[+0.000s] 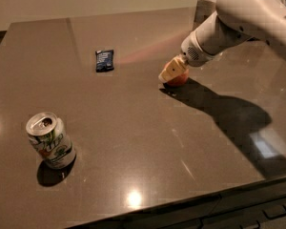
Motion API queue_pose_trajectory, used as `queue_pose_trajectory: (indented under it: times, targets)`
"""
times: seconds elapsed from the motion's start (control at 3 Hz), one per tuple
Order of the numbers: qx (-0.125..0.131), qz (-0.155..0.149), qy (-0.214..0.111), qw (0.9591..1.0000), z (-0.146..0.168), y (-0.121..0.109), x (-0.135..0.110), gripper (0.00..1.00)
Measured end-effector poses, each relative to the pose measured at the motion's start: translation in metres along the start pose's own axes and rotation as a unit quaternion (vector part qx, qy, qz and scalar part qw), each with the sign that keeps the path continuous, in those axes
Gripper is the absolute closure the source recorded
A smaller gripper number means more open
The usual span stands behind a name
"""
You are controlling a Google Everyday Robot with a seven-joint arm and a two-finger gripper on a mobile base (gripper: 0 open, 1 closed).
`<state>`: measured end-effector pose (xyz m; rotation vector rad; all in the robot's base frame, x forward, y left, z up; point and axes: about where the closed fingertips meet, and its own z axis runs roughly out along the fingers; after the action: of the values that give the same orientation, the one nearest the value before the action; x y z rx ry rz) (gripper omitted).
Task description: Move apple near rxbar blueberry
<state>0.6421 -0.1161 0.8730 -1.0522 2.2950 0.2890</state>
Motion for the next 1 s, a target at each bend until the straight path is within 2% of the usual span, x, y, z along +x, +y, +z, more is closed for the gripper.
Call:
queue_pose_trajectory:
  times: [0.33,0.67,1.0]
  targets:
    - [-0.004,0.000,-0.008,1.0000,0.000,-0.002,-0.015,0.61]
    - [-0.014,-0.009,-0.029,0.9995,0.002,-0.002,-0.042,0.83]
    - [-0.027,-0.012,-0.056,0.9980,0.012,-0.001,-0.076,1.00]
